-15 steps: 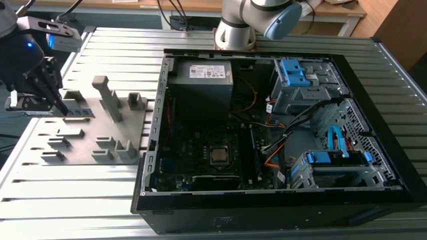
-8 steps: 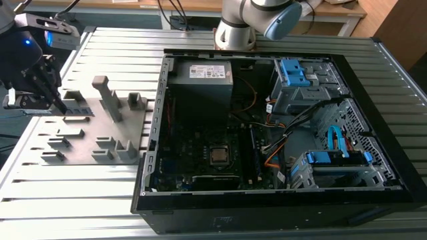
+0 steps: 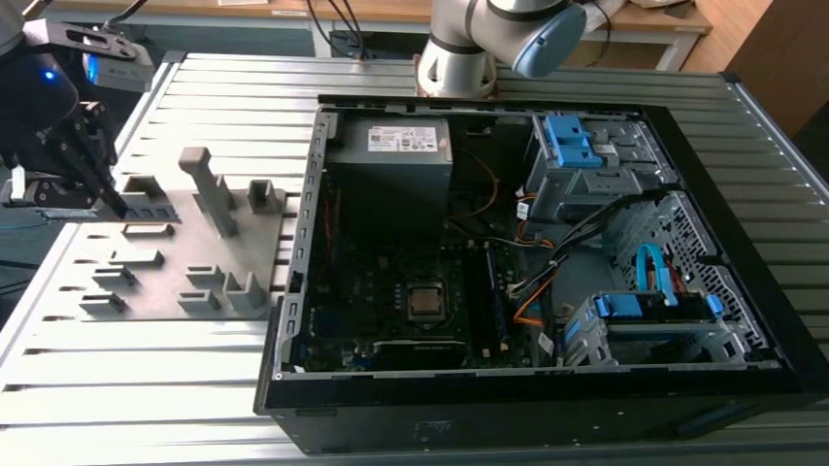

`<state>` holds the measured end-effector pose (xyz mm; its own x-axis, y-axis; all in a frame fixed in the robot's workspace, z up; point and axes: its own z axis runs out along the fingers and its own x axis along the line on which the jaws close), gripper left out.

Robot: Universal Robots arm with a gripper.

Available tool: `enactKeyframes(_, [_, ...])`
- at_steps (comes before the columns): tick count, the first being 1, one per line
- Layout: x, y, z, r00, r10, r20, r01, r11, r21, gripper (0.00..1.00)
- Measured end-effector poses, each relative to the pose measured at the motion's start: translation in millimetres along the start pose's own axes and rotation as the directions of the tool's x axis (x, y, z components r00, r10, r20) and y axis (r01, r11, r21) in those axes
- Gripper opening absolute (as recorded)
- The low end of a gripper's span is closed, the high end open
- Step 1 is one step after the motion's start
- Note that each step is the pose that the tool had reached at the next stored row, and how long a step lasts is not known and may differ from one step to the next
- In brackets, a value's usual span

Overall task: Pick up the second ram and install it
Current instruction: 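Pick up the second ram and move it above second insertion slot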

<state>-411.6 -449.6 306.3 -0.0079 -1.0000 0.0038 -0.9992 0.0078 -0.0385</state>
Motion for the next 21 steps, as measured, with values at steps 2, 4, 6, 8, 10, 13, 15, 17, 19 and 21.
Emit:
enactKeyframes(2, [0.0, -0.1, -1.6, 1.0, 0.0, 0.0, 0.0, 1.0, 0.0, 0.14])
enactKeyframes(4, [0.0, -0.1, -2.8, 1.0, 0.0, 0.0001, 0.0, 1.0, 0.0001, 0.14])
enactKeyframes(6, [0.0, -0.2, -4.1, 1.0, 0.0, 0.0001, 0.0, 1.0, 0.0, 0.14])
enactKeyframes(8, [0.0, -0.2, -5.5, 1.0, 0.0, 0.0001, 0.0, 1.0, 0.0001, 0.14])
enactKeyframes(10, [0.0, -0.3, -7.1, 1.0, 0.0, 0.0001, 0.0, 1.0, 0.0, 0.14])
enactKeyframes(13, [0.0, -0.4, -9.3, 1.0, 0.0, 0.0001, 0.0, 1.0, 0.0, 0.14])
enactKeyframes(15, [0.1, -0.4, -10.7, 1.0, 0.0, 0.0001, 0.0, 1.0, 0.0001, 0.14])
enactKeyframes(17, [0.1, -0.5, -12.1, 1.0, 0.0, 0.0001, 0.0, 1.0, 0.0001, 0.14])
enactKeyframes(19, [0.1, -0.5, -13.6, 1.0, 0.0, 0.0, 0.0, 1.0, 0.0, 0.14])
enactKeyframes(21, [0.1, -0.6, -14.6, 1.0, 0.0, 0.0002, 0.0, 1.0, 0.0001, 0.14])
